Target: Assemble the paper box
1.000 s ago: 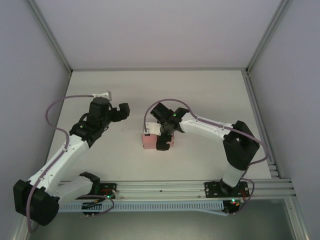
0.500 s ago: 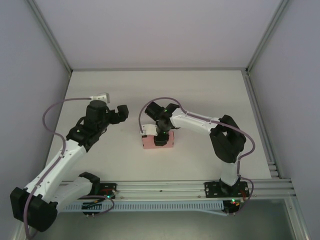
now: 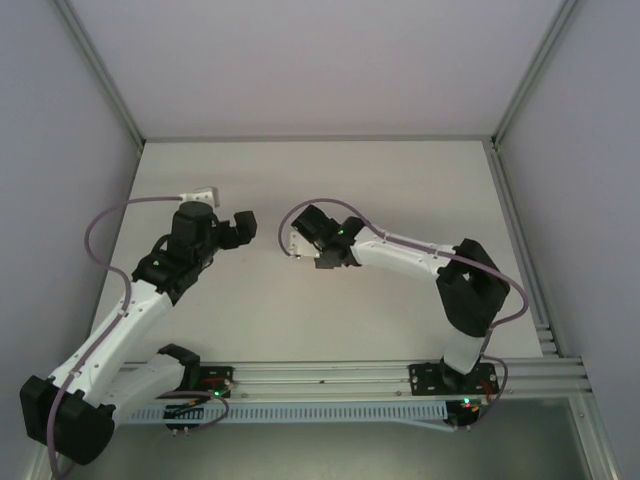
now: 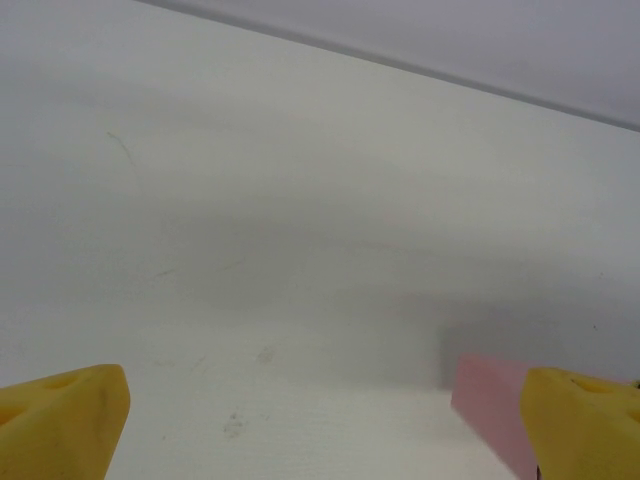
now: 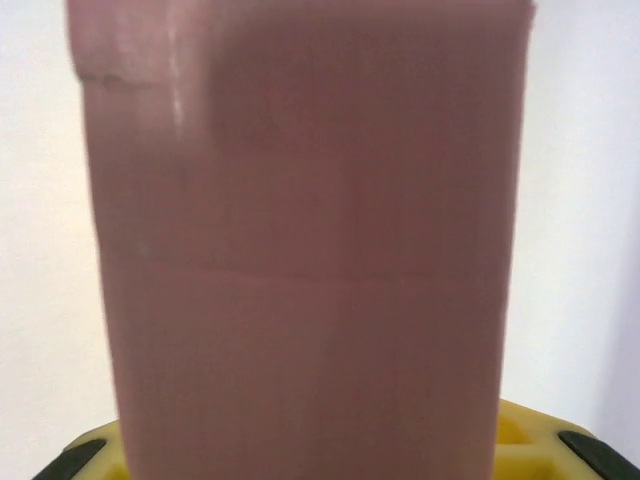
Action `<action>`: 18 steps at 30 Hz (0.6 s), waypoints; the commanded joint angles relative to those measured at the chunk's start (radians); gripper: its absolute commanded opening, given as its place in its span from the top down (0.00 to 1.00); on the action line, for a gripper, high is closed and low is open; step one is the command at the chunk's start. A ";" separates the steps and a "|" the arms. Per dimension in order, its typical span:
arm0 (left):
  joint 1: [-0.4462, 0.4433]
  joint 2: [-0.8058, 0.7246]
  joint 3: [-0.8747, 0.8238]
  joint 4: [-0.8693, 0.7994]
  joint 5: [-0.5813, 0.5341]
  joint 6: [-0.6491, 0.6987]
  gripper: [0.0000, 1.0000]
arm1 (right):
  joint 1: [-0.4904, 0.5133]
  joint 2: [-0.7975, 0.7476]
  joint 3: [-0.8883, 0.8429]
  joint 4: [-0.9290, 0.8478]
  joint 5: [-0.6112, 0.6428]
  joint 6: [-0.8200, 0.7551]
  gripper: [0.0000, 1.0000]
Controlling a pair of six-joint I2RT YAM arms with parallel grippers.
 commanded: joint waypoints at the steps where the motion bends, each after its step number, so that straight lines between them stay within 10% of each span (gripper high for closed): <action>1: 0.009 0.006 -0.010 -0.005 -0.023 0.007 0.00 | 0.002 -0.054 -0.142 0.470 0.216 -0.135 0.72; 6: 0.009 0.018 -0.006 -0.011 -0.022 0.010 0.00 | -0.041 -0.034 -0.359 0.886 0.056 -0.371 0.69; 18: 0.009 0.024 -0.011 -0.001 -0.015 0.013 0.00 | -0.063 0.063 -0.375 0.836 -0.002 -0.334 0.61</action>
